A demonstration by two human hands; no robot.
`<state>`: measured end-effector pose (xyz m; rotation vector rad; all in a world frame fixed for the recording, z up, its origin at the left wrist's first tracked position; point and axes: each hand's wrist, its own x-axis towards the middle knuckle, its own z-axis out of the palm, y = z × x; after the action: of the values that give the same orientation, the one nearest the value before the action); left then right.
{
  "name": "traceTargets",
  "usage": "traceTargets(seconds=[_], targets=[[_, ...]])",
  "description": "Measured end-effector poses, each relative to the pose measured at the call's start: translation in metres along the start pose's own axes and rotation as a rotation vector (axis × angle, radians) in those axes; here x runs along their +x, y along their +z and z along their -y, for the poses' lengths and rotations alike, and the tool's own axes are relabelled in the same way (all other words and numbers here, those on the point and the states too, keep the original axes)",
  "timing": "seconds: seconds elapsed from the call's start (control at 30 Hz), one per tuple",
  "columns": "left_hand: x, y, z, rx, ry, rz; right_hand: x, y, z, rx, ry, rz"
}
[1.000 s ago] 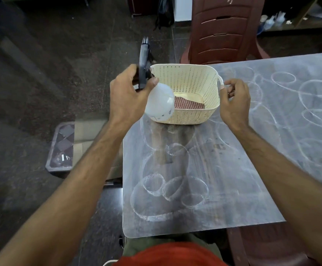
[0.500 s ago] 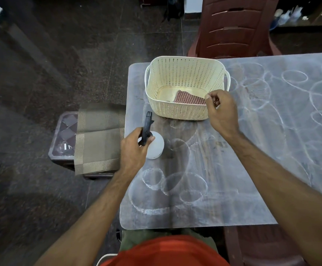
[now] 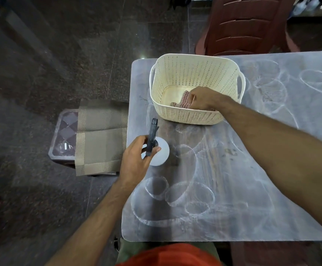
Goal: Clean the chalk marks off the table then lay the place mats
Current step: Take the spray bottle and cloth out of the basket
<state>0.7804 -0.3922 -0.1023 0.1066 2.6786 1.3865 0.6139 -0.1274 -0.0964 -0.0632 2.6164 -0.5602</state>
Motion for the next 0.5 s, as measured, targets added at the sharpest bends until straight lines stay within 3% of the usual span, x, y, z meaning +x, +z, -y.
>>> traceTargets(seconds=[0.27,0.5], targets=[[0.004,-0.004,0.001,0.002,0.059,0.030,0.040,0.023,0.009,-0.188,-0.013,0.139],[0.006,-0.006,0.002,-0.014,0.085,0.039,0.045,0.031,0.013,-0.239,-0.031,0.096]])
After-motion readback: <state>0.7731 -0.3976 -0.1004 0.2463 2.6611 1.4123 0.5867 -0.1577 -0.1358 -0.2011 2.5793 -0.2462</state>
